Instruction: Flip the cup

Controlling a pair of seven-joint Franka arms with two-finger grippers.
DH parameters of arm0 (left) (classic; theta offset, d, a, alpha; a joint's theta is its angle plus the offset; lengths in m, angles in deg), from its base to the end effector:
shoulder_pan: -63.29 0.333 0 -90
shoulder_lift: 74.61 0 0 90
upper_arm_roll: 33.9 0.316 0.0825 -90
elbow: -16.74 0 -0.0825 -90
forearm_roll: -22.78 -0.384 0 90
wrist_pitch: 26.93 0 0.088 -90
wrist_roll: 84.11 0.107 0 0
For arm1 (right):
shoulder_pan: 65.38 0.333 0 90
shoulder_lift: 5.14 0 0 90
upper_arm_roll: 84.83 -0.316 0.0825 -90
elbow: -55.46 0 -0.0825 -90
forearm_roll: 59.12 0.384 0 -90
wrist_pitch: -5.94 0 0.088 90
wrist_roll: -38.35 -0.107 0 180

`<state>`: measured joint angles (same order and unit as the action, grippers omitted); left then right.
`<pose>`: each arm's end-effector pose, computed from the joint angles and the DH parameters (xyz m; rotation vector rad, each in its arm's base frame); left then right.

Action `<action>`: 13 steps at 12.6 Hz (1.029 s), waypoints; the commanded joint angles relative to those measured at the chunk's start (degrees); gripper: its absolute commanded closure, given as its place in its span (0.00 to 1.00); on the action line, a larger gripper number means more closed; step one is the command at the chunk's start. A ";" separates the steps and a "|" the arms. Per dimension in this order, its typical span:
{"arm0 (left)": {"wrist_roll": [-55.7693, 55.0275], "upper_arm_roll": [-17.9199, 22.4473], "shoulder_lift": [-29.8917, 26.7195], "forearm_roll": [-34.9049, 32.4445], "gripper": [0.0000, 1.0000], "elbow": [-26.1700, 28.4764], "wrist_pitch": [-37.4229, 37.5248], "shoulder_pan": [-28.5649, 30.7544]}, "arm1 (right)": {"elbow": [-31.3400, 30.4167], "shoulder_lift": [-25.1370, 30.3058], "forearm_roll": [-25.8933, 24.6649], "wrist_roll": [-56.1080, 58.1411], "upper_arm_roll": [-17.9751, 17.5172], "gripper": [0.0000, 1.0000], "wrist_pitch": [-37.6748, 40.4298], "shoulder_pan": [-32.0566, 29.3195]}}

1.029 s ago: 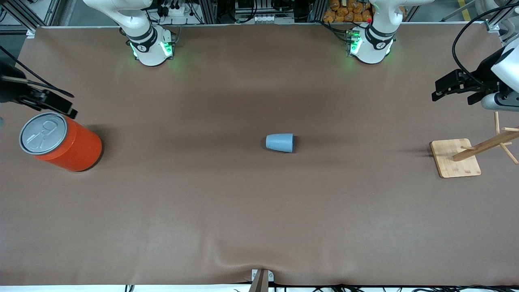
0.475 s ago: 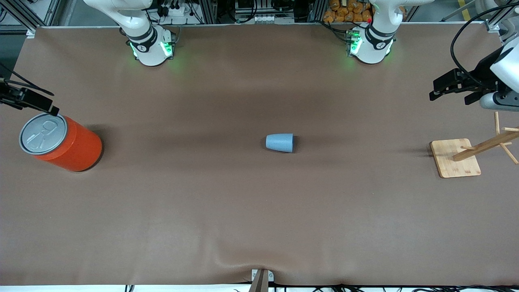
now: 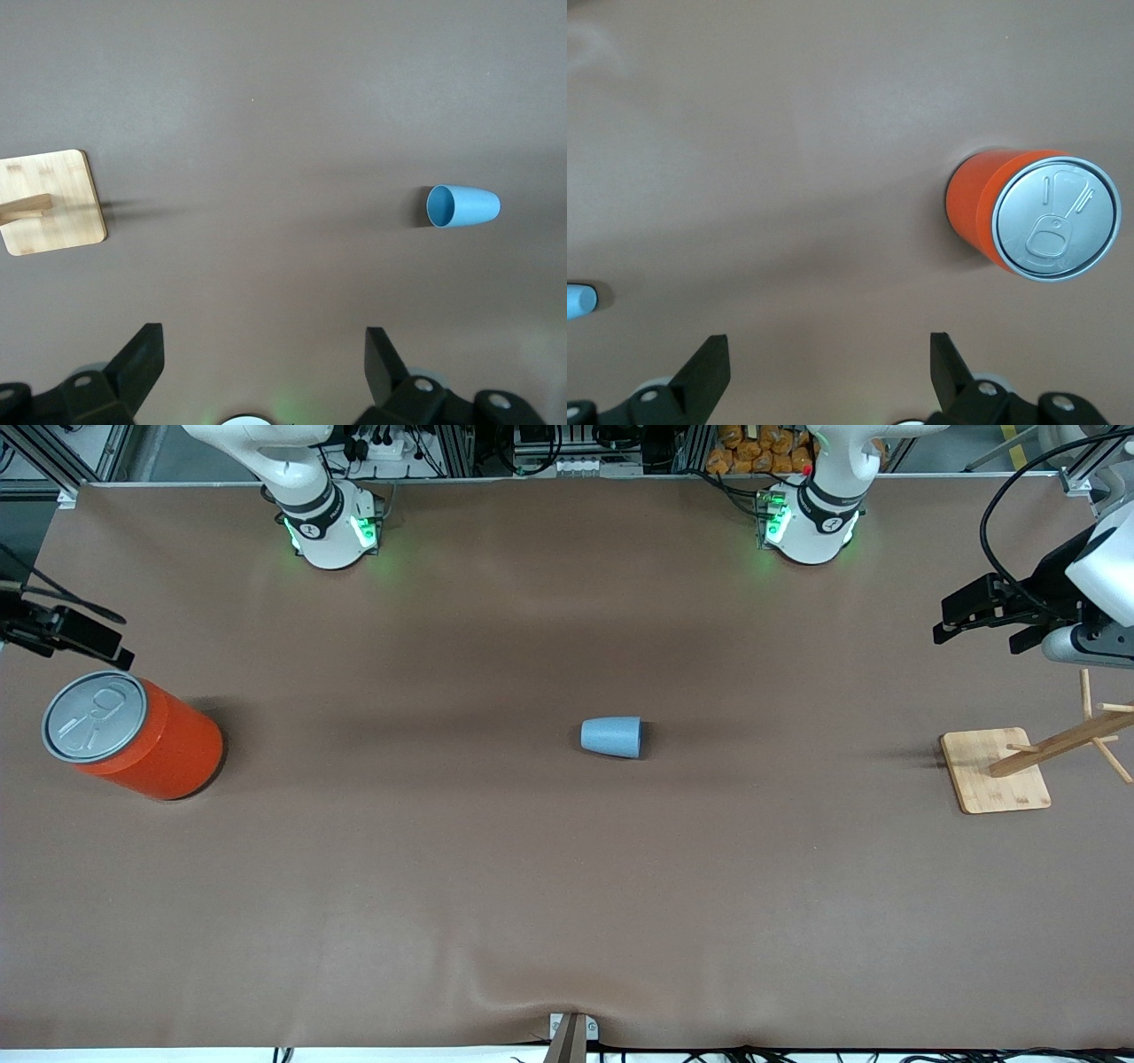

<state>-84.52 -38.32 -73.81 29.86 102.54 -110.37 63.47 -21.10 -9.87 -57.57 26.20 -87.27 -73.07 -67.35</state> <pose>0.5447 -0.0544 0.6422 3.0161 -0.1171 -0.0907 0.5590 0.0066 0.6705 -3.0998 0.3099 0.0667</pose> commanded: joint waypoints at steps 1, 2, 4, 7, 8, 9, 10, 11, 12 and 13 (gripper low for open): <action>0.14 0.19 0.08 1.18 0.00 -0.20 0.38 0.70 | -8.42 6.14 -1.20 0.46 -0.54 0.00 -3.61 -0.05; 0.23 0.19 0.51 1.18 0.00 -0.37 0.30 0.88 | -8.86 6.57 -1.28 0.63 -0.63 0.00 -3.53 0.04; 0.23 0.19 1.48 1.18 0.00 -0.20 0.38 0.88 | -8.95 6.84 -3.38 0.89 -2.64 0.00 -3.52 -0.05; -0.82 0.19 5.51 1.88 0.00 -0.20 0.38 0.97 | -8.42 6.58 -4.98 1.16 -3.71 0.00 -3.52 -0.31; -1.87 0.28 9.27 3.01 0.00 -0.20 0.21 1.58 | -8.42 6.58 -4.54 1.16 -3.53 0.00 -3.35 -0.57; -4.92 0.11 12.09 4.42 0.00 -0.29 0.21 1.67 | -8.51 6.58 -4.36 1.16 -3.36 0.00 -3.35 -0.66; -5.22 -0.42 13.77 4.52 0.00 0.15 0.21 1.15 | -8.51 6.58 -3.75 1.16 -3.27 0.00 -3.35 -0.67; -5.22 -0.77 16.75 4.95 0.00 0.41 0.29 0.19 | -8.51 6.58 -3.66 1.16 -3.27 0.00 -3.44 -0.67; -6.00 -1.82 19.04 6.26 0.00 1.55 -0.05 -1.48 | -8.51 6.58 -3.66 1.16 -3.27 0.00 -3.52 -0.67; -6.62 -2.00 21.15 7.41 0.00 2.43 -0.49 -3.93 | -8.60 6.58 -3.05 1.16 -3.27 0.00 -3.52 -0.75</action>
<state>-88.82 -39.52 -55.94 35.55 104.53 -110.47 63.12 -28.19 -4.75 -61.53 26.55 -90.32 -75.93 -67.41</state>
